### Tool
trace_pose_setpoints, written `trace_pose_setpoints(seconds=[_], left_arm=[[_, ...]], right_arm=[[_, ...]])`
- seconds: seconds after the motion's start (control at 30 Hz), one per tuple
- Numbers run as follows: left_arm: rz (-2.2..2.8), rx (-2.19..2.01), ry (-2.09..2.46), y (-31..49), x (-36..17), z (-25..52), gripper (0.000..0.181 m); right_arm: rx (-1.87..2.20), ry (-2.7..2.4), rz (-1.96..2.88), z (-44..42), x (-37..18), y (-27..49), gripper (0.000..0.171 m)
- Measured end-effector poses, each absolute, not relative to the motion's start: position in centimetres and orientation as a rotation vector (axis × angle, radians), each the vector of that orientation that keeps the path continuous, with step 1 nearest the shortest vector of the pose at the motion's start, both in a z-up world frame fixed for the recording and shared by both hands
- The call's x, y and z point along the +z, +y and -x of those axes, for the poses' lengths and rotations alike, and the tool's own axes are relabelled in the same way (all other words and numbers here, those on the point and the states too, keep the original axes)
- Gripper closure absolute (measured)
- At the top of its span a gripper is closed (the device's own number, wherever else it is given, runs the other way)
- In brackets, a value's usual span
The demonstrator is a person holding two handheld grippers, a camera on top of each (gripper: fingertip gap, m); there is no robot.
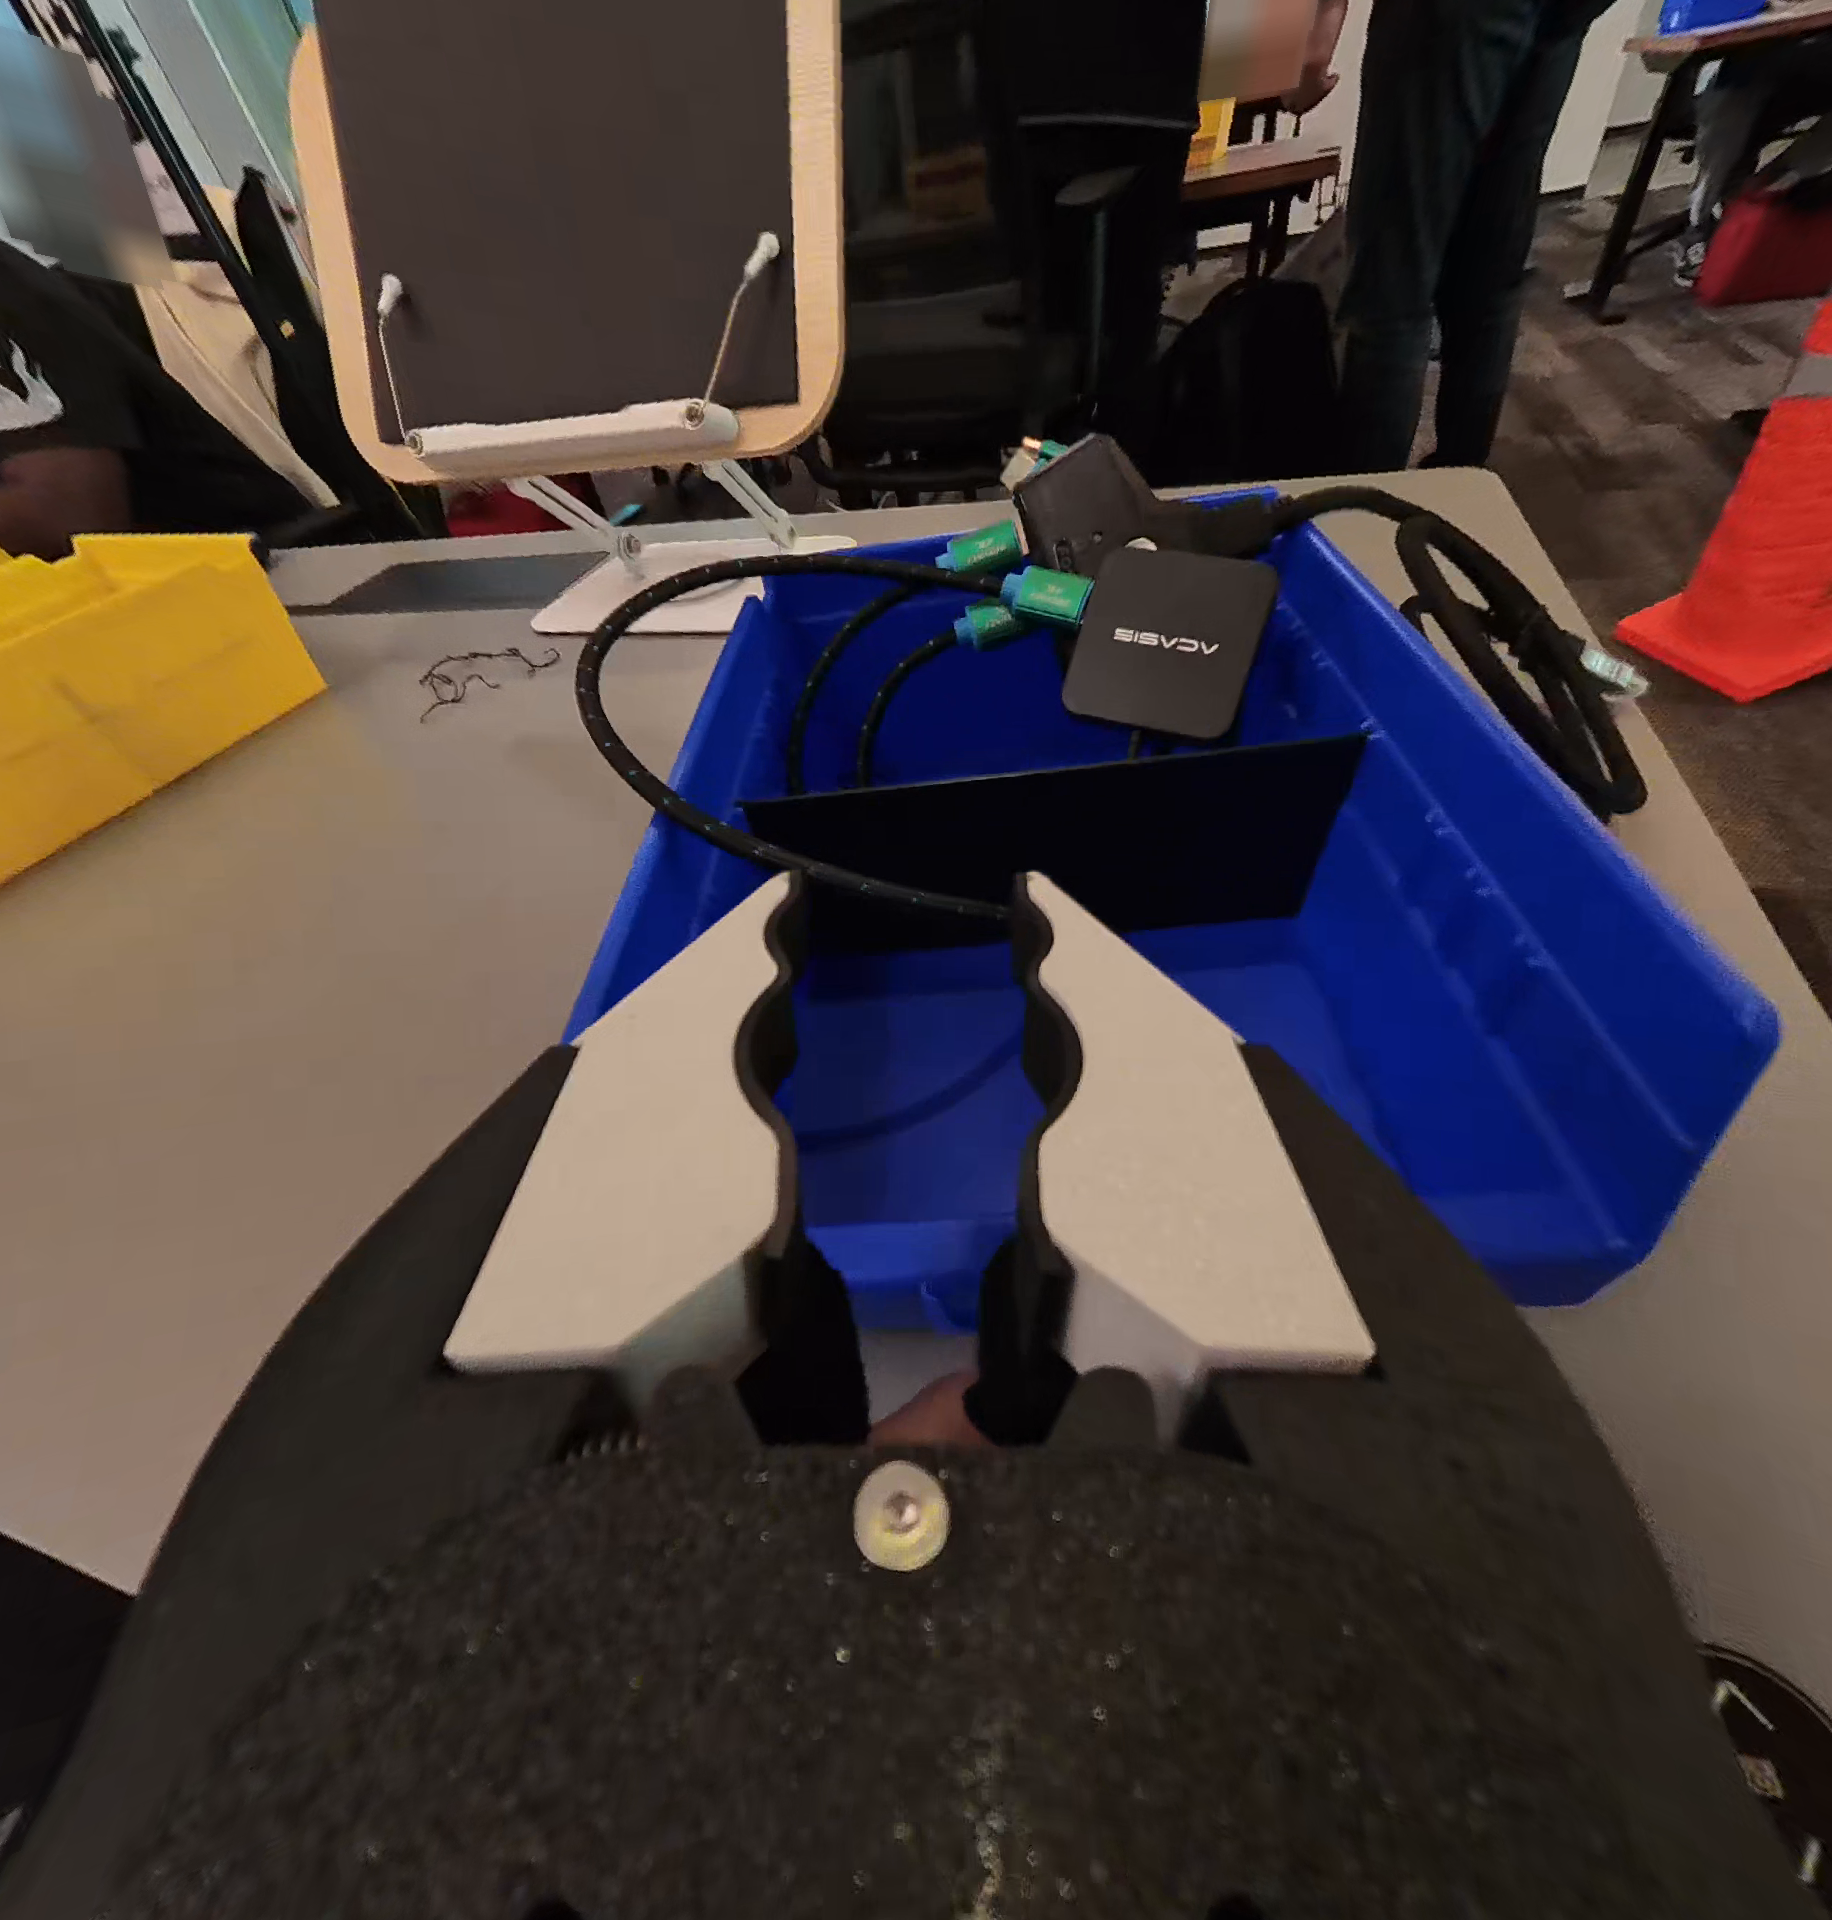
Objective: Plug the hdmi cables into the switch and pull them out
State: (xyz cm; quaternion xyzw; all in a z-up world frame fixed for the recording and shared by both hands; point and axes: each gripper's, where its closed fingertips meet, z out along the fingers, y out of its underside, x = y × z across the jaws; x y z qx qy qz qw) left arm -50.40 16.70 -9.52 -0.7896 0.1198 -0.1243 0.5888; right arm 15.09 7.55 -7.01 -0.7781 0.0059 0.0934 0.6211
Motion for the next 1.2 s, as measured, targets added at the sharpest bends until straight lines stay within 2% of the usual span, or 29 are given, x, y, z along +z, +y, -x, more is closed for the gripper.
trace_pose_setpoints(seconds=[0.07, 0.2, 0.4, 0.6, 0.77, 0.97, 1.07, 1.2], left_arm=[[1.784, -0.325, 0.228, 17.2, -8.6, 50.2, 0.141], [1.858, -0.222, 0.299, 16.9, -10.2, 49.9, 0.141], [1.805, -0.066, 0.311, 17.5, -9.9, 50.5, 0.138], [1.823, -0.193, 0.258, 18.1, -10.0, 49.3, 0.133], [1.884, -0.285, 0.237, 17.8, -10.5, 48.5, 0.135], [1.865, -0.272, 0.262, 17.6, -10.2, 48.1, 0.138], [1.853, -0.310, 0.272, 17.9, -10.0, 47.0, 0.138], [1.846, -0.358, 0.327, 18.5, -10.0, 44.6, 0.138]], right_arm=[[0.235, 0.034, 1.795, -15.7, -7.9, 7.5, 0.132], [0.231, 0.039, 1.862, -16.4, -9.9, 7.6, 0.131], [0.231, 0.008, 1.866, -15.7, -10.1, 7.7, 0.130], [0.210, -0.013, 1.894, -15.6, -10.9, 8.0, 0.130], [0.211, -0.062, 1.873, -14.9, -10.3, 7.7, 0.130], [0.377, -0.238, 1.706, -9.9, -6.5, 6.0, 0.130], [0.413, -0.301, 1.787, -7.8, -8.1, 5.5, 0.125], [0.270, -0.323, 1.913, -5.9, -11.4, 6.2, 0.119]])
